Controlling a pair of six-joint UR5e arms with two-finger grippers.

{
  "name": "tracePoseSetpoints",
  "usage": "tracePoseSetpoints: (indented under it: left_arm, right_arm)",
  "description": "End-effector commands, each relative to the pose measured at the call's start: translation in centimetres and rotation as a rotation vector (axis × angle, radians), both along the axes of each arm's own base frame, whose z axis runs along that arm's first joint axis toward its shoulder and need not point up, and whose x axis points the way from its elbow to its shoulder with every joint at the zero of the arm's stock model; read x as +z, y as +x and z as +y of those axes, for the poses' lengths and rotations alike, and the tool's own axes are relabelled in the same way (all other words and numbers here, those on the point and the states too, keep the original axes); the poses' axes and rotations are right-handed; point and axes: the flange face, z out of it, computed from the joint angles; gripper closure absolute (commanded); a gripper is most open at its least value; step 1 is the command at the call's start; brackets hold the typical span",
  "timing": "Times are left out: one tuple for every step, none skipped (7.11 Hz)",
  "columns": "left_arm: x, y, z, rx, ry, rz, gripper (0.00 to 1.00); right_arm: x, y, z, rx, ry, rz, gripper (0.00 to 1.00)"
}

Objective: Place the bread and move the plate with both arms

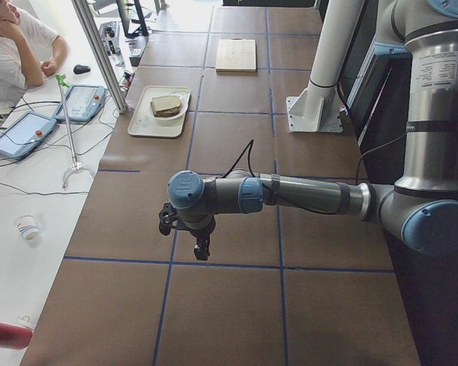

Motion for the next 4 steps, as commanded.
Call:
tracePoseSetpoints:
  left_arm:
    - [0.31, -0.18, 0.01, 0.006, 0.004, -0.016, 0.00]
    - [0.42, -0.28, 0.09, 0.008, 0.006, -0.020, 0.00]
    - [0.39, -0.41, 0.02, 0.010, 0.012, -0.028, 0.00]
    - [0.61, -0.64, 0.03, 0.023, 0.027, -0.051, 0.00]
  right_arm:
    - [0.07, -0.19, -0.02, -0.003, -0.003, 0.001, 0.00]
    - [0.22, -0.25, -0.01, -0.004, -0.007, 0.002, 0.00]
    - [0.15, -0.25, -0.02, -0.003, -0.006, 0.002, 0.00]
    - [0.15, -0.32, -0.02, -0.004, -0.006, 0.002, 0.00]
